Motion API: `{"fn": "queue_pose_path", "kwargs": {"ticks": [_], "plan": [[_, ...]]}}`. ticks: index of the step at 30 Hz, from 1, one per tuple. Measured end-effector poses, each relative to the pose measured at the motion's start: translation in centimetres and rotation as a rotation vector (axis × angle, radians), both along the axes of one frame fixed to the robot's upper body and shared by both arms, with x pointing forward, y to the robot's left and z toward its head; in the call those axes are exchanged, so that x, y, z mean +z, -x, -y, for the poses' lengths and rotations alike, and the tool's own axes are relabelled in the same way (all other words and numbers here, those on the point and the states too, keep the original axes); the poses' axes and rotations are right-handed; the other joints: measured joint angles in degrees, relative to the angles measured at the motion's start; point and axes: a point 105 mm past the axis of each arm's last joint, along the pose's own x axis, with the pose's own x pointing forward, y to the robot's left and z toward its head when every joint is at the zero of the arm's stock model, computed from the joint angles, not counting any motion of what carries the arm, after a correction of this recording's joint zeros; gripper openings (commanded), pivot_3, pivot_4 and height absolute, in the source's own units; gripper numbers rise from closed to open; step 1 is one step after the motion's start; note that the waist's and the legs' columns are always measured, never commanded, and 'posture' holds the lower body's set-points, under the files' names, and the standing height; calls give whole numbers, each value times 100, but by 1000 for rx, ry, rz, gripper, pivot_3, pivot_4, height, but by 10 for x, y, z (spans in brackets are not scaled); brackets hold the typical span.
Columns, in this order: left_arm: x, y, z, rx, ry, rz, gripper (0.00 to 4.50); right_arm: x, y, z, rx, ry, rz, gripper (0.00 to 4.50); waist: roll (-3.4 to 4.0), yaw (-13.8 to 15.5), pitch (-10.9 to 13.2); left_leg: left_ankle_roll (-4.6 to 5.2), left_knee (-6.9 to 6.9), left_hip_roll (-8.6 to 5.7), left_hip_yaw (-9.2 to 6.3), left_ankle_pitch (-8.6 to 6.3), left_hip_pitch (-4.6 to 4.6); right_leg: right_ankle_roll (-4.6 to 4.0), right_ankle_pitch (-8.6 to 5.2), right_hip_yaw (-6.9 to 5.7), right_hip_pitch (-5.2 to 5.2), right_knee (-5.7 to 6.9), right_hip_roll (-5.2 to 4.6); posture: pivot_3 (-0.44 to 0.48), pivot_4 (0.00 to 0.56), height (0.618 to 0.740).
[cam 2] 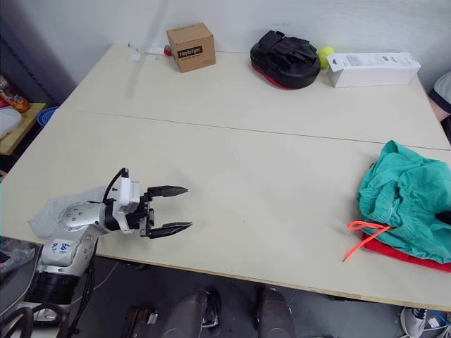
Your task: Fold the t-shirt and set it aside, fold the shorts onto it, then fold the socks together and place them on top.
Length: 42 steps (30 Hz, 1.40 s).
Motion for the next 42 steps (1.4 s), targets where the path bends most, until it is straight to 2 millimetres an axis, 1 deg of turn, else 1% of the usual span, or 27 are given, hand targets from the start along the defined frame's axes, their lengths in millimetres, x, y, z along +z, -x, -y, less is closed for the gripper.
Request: {"fn": "queue_pose_path", "kwargs": {"ticks": [2,4,5,6,8,9,10,11,12,13,14,16,17,19,21,22,23,25,27,29,32,34,35,36,39,41,42], "plan": [[0,0,-2,3,-10,1,4500,8,-2,-3,57,28,40,3198,0,-3,0,0,-1,0,0,0,2,0,0,1,0,2,1,0,150,740],[1,0,-6,8,-25,3,4500,22,-5,-9,129,57,109,3939,2,-18,0,0,-3,2,4,0,6,0,0,5,0,5,3,0,150,740],[2,-1,-9,14,-39,4,4500,31,-7,-15,178,74,150,4259,2,-34,0,-1,-3,5,5,0,8,0,0,6,0,5,6,0,150,740],[3,-1,-11,20,-45,8,4500,38,-8,-20,222,89,180,4462,2,-39,0,-2,-5,5,4,1,9,0,0,5,1,5,6,0,150,740],[5,0,-20,47,-58,10,4500,57,-12,-40,352,105,283,4462,1,-59,0,-3,-8,9,3,1,12,0,0,5,3,5,8,0,150,740],[5,0,-25,61,-69,7,4500,65,-17,-53,417,102,361,4462,-2,-83,-1,-3,-9,11,1,2,14,0,0,4,7,5,10,0,150,740],[6,1,-30,76,-75,6,4500,71,-21,-69,485,97,441,4462,-9,-109,-3,-5,-9,13,-5,2,18,0,0,1,15,2,10,0,150,740],[7,0,-33,89,-75,11,4500,72,-25,-84,545,87,509,4462,-14,-121,-2,-10,-6,14,-9,0,20,0,0,-3,21,1,10,0,150,740],[9,1,-36,102,-81,14,4500,68,-27,-100,604,71,572,4462,-22,-122,-1,-23,-8,14,-12,-7,20,1,1,-4,22,0,10,0,150,740],[10,3,-42,123,-91,16,4500,61,-29,-121,666,39,630,4462,-28,-129,-2,-33,-11,15,-16,-11,20,1,1,-5,22,1,10,0,150,740],[11,4,-47,145,-88,19,4500,52,-29,-137,708,3,660,4462,-28,-125,-2,-33,-12,14,-17,-9,20,1,1,-4,22,2,10,0,150,740],[13,9,-62,220,-78,21,4500,26,-22,-168,777,-88,658,4462,-17,-113,0,-9,-20,11,-16,4,19,1,1,-2,18,2,6,0,150,740],[11,13,-68,250,-84,14,4500,20,-19,-179,805,-117,660,4462,-16,-111,1,-9,-23,11,-18,4,18,1,0,-3,18,2,6,0,150,740],[2,28,-88,340,-115,-22,4500,2,-7,-212,907,-178,670,4462,-19,-116,0,-10,-29,12,-22,3,19,1,0,-5,22,0,7,0,150,740],[-4,39,-106,425,-127,-46,4500,-18,1,-233,980,-233,658,4462,-21,-121,1,-8,-21,7,-19,-5,19,1,1,-2,23,-12,1,0,150,740],[-5,44,-117,483,-132,-51,4500,-25,5,-242,1023,-248,661,4462,-23,-125,2,-26,-17,7,-19,-17,19,5,3,0,24,-12,-1,0,150,740],[-4,51,-131,549,-138,-46,4500,-31,10,-249,1068,-256,659,4462,-24,-126,2,-23,-13,6,-19,-16,20,7,4,1,25,-10,-4,0,150,740],[-4,66,-155,671,-147,-49,4500,-35,15,-261,1134,-268,687,4462,-31,-141,-1,-3,-20,6,-19,-28,30,5,5,7,27,-11,-6,0,150,740],[-9,94,-184,839,-141,-65,4500,-38,20,-276,1195,-302,735,4462,-39,-191,-4,-6,-34,10,-18,-33,43,-2,2,11,29,-15,-4,0,150,740],[-19,127,-207,993,-136,-120,4500,-41,26,-290,1250,-352,754,4462,-40,-200,-4,-11,-38,12,-19,-37,44,-14,-5,9,26,-14,-4,0,150,740],[-27,168,-231,1192,-95,-172,4500,-42,37,-304,1351,-396,757,4462,-50,-127,-7,-9,-36,14,-26,-42,43,-25,-11,4,25,-16,-5,0,150,740],[-30,188,-242,1306,-61,-197,4500,-41,44,-311,1414,-406,766,4462,-59,-66,-13,-1,-36,14,-36,-49,50,-31,-15,-2,21,-27,-6,0,150,740],[-31,192,-244,1331,-49,-203,4500,-41,45,-312,1424,-411,765,4462,-64,-25,-15,2,-37,15,-38,-52,55,-47,-24,-3,22,-36,-6,0,150,740],[-31,195,-245,1358,-29,-207,4500,-42,46,-313,1430,-412,768,4462,-68,14,-18,4,-38,16,-38,-53,53,-121,-65,-2,24,-47,-6,0,150,740],[-28,193,-245,1371,-10,-194,4500,-42,47,-316,1445,-410,778,4462,-86,32,-29,8,-46,16,-38,-56,52,-121,-64,0,31,-61,-6,0,150,740],[-20,180,-240,1334,-22,-161,4500,-41,47,-317,1451,-411,780,4462,-99,30,-37,8,-50,16,-36,-59,50,-120,-64,1,33,-64,-5,0,150,740],[-13,165,-237,1284,-39,-138,4500,-40,46,-318,1459,-409,783,4462,-99,36,-37,7,-50,16,-36,-60,50,-118,-63,-2,32,-63,-6,0,150,740]]}}
